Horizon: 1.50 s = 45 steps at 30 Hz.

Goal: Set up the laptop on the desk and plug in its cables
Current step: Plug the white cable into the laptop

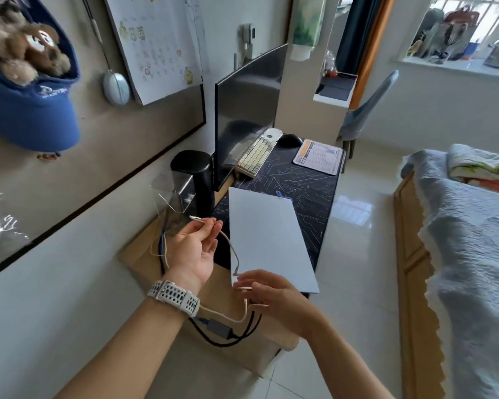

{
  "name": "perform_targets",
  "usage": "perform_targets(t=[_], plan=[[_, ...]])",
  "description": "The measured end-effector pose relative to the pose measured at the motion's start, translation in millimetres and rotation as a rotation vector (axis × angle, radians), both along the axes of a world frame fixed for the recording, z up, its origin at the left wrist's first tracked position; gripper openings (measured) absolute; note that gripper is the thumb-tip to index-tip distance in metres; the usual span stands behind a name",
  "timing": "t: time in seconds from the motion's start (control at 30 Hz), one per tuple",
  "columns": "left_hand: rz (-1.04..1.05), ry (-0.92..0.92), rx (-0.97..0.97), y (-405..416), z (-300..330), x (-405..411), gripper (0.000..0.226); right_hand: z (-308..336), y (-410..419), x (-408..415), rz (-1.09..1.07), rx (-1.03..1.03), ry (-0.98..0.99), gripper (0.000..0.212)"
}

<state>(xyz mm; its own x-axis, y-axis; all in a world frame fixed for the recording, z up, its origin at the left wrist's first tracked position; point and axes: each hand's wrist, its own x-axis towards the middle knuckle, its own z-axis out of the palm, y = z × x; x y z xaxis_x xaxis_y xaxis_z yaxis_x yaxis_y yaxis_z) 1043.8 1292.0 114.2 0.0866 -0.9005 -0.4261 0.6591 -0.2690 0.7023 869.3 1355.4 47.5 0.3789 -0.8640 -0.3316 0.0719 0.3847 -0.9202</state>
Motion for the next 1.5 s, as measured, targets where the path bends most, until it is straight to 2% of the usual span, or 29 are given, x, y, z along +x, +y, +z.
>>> perform_targets(t=[0.1,0.2,0.33,0.53,0.7,0.83,1.0,1.13,1.37,1.43,1.5], plan=[[0.033,0.015,0.005,14,3,-18,0.026,-2,3,-10,-0.047,-0.043,0.139,0.035],[0.054,0.022,0.014,29,6,-37,0.025,-6,9,-19,0.015,-0.072,0.207,0.048],[0.068,0.042,0.030,47,3,-58,0.024,-13,19,-22,0.065,-0.129,0.160,0.027],[0.137,0.069,0.054,58,-8,-72,0.019,-21,29,-44,0.078,-0.187,0.145,0.010],[0.204,-0.014,0.065,58,-26,-71,0.022,-31,29,-68,-0.135,-0.100,0.214,0.013],[0.199,-0.132,0.152,65,-60,-71,0.022,-42,27,-92,-0.301,0.031,0.131,0.012],[0.079,-0.433,0.257,82,-106,-81,0.015,-58,28,-102,-0.587,0.182,0.047,0.005],[0.004,-0.494,0.359,91,-130,-83,0.016,-73,31,-102,-0.741,0.280,-0.040,0.004],[-0.104,-0.563,0.456,94,-146,-72,0.009,-81,25,-81,-0.827,0.354,-0.228,0.010],[-0.209,-0.579,0.475,94,-147,-66,0.013,-84,22,-72,-0.772,0.344,-0.145,0.012],[-0.490,-0.682,0.475,97,-145,-60,0.023,-88,19,-64,-0.703,0.307,0.058,0.011]])
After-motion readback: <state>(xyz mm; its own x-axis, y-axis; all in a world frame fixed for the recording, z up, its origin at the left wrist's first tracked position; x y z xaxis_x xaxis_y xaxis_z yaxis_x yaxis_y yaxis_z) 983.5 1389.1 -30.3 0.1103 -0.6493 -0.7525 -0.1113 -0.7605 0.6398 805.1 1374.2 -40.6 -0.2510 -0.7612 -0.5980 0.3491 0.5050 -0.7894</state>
